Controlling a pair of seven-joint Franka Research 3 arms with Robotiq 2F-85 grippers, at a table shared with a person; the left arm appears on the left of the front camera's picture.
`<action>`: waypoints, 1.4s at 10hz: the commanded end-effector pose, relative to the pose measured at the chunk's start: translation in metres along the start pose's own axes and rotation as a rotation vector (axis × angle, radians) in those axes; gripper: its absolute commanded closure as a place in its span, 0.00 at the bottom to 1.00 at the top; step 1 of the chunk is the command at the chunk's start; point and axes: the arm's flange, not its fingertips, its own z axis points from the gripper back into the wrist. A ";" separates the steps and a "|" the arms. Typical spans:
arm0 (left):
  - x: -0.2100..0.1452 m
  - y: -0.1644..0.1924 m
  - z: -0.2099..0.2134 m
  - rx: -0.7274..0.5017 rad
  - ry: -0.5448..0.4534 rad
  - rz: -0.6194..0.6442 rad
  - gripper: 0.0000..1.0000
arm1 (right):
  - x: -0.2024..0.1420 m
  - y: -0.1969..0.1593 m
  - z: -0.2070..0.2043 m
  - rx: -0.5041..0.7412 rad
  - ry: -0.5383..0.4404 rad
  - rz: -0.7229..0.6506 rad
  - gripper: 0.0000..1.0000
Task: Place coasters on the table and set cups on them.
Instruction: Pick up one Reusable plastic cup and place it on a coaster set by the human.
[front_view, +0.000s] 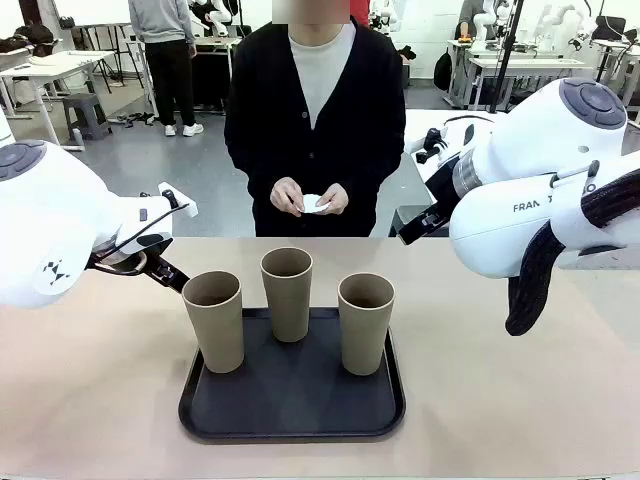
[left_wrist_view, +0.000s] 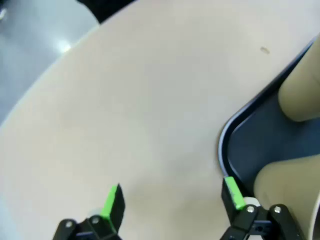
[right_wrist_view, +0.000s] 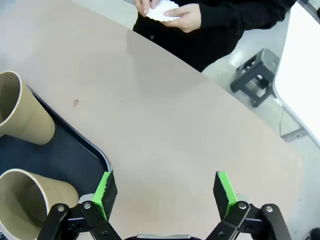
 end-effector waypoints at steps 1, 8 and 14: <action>0.000 0.000 0.000 0.000 -0.001 0.000 0.00 | 0.001 0.000 0.001 -0.001 -0.003 0.000 0.00; 0.000 0.000 0.000 0.000 -0.001 0.000 0.00 | 0.001 0.000 0.001 -0.001 -0.003 0.000 0.00; -0.001 0.004 0.063 0.131 -0.052 -0.032 0.00 | 0.005 0.018 0.043 0.030 0.082 0.036 0.00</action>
